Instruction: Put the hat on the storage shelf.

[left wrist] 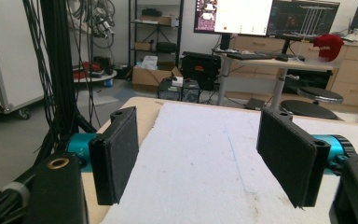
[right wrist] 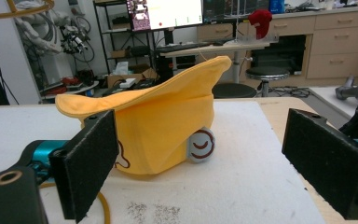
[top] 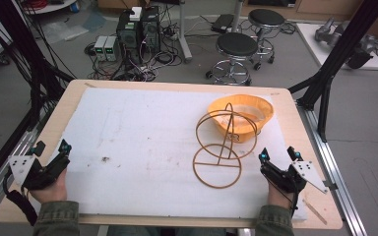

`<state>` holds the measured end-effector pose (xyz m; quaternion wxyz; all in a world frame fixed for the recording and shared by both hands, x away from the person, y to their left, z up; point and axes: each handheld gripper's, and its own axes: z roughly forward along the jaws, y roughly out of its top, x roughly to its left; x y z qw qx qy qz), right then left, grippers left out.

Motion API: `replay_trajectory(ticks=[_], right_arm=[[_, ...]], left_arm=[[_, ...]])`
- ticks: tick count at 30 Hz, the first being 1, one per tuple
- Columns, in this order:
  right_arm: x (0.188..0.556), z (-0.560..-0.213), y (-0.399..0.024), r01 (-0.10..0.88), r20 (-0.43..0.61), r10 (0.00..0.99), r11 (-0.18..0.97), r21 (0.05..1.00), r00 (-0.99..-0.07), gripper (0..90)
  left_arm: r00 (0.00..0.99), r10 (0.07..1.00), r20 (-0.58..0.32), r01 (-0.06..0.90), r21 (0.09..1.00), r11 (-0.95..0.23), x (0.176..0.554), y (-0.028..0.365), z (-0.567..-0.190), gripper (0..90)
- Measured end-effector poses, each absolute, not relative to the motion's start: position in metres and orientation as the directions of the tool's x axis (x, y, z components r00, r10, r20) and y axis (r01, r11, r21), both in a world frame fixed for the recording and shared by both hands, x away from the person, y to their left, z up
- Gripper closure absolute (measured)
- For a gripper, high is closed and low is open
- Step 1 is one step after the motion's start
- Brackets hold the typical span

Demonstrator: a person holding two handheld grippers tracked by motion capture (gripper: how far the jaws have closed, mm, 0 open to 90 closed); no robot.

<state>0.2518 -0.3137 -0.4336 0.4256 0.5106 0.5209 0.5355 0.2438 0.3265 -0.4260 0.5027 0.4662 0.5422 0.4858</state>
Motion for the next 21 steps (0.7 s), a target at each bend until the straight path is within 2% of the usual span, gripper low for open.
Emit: replay_trajectory(ticks=[21], right_arm=[[0.2519, -0.4333, -0.3138, 0.079, 0.110, 0.987, -0.101, 0.992, -0.120, 9.6]], left_arm=[[-0.023, 0.995, -0.097, 0.040, 0.994, 0.098, 0.2473, 0.3239, -0.4279, 29.5]])
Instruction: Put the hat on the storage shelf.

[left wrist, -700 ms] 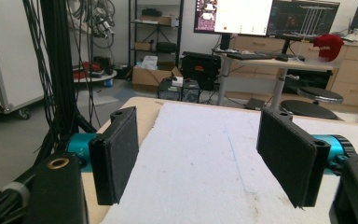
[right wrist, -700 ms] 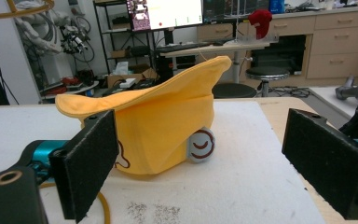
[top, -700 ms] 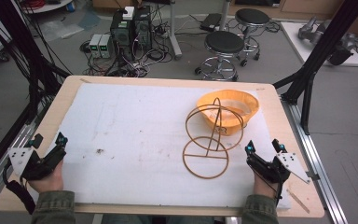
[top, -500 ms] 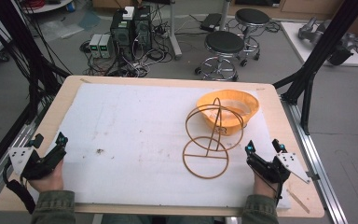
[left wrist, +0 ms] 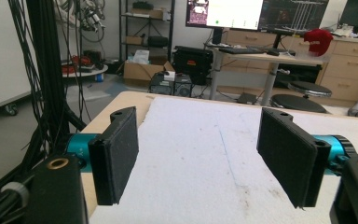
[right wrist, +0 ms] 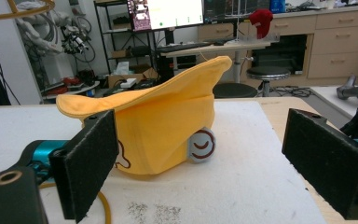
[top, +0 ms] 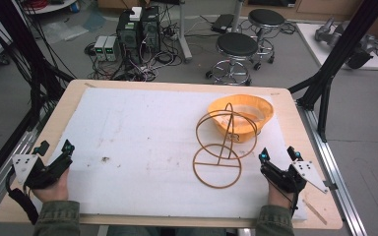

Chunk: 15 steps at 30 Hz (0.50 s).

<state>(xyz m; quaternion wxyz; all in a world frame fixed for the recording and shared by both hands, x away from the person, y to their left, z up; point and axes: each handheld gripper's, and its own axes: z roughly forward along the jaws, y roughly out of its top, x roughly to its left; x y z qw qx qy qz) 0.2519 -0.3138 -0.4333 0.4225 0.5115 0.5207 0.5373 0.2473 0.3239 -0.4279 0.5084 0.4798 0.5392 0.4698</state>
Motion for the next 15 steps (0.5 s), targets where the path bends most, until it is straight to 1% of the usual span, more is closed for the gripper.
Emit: replay_trajectory(ticks=[8, 11, 14, 15], right_arm=[[0.258, -0.434, -0.314, 0.085, 0.091, 0.988, -0.081, 0.993, -0.126, 9.6], [0.264, -0.432, -0.315, 0.092, 0.104, 0.987, -0.094, 0.991, -0.121, 9.6], [0.268, -0.427, -0.316, 0.083, 0.119, 0.987, -0.111, 0.990, -0.105, 9.6], [0.270, -0.425, -0.316, 0.077, 0.120, 0.986, -0.111, 0.991, -0.113, 9.6]], left_arm=[[-0.020, 0.995, -0.103, 0.043, 0.994, 0.103, 0.248, 0.324, -0.428, 29.5], [-0.019, 0.994, -0.111, 0.048, 0.993, 0.112, 0.249, 0.324, -0.429, 29.7], [-0.016, 0.994, -0.112, 0.047, 0.992, 0.113, 0.249, 0.324, -0.429, 29.7], [-0.014, 0.994, -0.113, 0.047, 0.992, 0.113, 0.249, 0.323, -0.429, 29.7]])
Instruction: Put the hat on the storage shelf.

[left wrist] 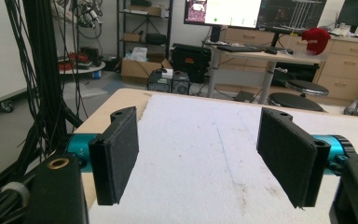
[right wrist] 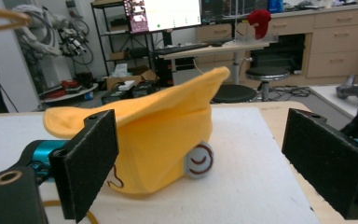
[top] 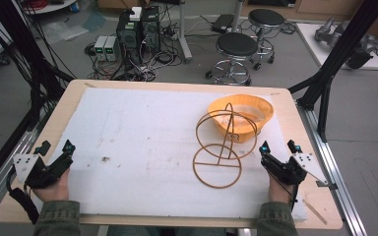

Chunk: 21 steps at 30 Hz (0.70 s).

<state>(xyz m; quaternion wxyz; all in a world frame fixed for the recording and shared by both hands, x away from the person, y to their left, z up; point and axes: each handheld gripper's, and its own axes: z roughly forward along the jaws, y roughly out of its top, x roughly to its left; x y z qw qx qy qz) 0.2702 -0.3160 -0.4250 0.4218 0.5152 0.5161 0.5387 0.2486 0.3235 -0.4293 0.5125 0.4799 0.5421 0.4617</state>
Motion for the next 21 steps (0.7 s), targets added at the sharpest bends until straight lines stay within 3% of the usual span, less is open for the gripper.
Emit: replay_trajectory(ticks=[6, 21], right_arm=[[0.288, -0.407, -0.318, 0.105, 0.138, 0.986, -0.128, 0.986, -0.094, 9.6], [0.320, -0.385, -0.316, 0.104, 0.064, 0.997, -0.059, 0.993, -0.051, 9.6]], left_arm=[[0.003, 0.995, -0.102, 0.051, 0.994, 0.102, 0.250, 0.320, -0.430, 29.7], [-0.002, 0.995, -0.103, 0.043, 0.994, 0.103, 0.247, 0.323, -0.429, 29.7]])
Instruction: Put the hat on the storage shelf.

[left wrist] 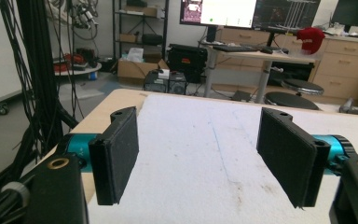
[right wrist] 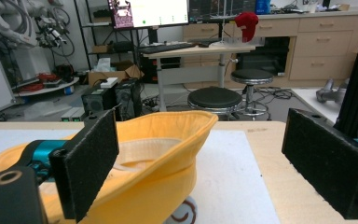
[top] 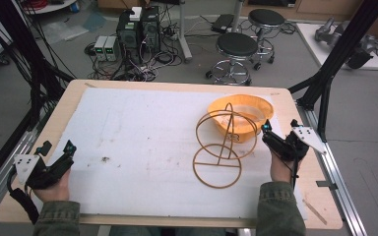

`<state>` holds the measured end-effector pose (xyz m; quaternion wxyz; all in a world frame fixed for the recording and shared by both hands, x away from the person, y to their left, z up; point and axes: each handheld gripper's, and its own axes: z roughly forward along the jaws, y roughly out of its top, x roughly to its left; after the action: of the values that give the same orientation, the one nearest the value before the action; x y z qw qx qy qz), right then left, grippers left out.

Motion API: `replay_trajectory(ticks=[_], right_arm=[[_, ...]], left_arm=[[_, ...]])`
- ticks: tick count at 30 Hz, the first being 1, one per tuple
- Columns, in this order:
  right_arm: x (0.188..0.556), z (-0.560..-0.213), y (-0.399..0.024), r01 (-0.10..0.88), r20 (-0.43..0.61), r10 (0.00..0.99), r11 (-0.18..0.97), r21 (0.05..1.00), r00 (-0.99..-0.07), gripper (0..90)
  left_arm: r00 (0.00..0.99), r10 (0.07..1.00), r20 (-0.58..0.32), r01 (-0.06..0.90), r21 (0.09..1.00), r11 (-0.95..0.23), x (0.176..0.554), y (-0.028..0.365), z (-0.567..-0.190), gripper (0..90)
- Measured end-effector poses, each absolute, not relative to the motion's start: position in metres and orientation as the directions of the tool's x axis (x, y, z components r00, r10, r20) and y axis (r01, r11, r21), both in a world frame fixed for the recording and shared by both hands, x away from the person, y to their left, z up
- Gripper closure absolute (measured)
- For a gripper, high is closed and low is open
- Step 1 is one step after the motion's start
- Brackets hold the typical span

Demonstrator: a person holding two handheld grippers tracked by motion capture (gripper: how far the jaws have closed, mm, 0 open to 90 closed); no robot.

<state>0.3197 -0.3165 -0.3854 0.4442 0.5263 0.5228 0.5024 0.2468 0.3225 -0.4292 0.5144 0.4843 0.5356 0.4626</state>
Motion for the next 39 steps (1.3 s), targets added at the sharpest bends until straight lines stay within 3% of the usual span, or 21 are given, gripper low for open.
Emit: replay_trajectory(ticks=[7, 20, 24, 30, 39], right_arm=[[0.338, -0.373, -0.312, 0.127, 0.046, 0.998, -0.040, 0.991, -0.048, 9.7], [0.375, -0.380, -0.306, 0.207, 0.024, 0.999, -0.016, 0.978, -0.037, 9.6], [0.381, -0.380, -0.305, 0.223, 0.044, 0.998, -0.035, 0.974, -0.035, 9.6], [0.395, -0.382, -0.305, 0.338, 0.082, 0.997, -0.076, 0.938, -0.001, 9.7], [0.400, -0.384, -0.312, 0.372, 0.146, 0.989, -0.149, 0.916, 0.035, 15.9]], left_arm=[[0.004, 0.997, -0.073, 0.028, 0.997, 0.073, 0.244, 0.322, -0.429, 30.3], [0.038, 0.997, -0.064, 0.013, 0.998, 0.063, 0.244, 0.318, -0.427, 30.4], [0.044, 0.997, -0.058, 0.010, 0.998, 0.058, 0.243, 0.317, -0.426, 30.4], [0.037, 0.998, -0.053, 0.017, 0.998, 0.053, 0.243, 0.315, -0.425, 30.8], [0.039, 0.998, -0.044, 0.015, 0.999, 0.043, 0.243, 0.313, -0.425, 30.9]])
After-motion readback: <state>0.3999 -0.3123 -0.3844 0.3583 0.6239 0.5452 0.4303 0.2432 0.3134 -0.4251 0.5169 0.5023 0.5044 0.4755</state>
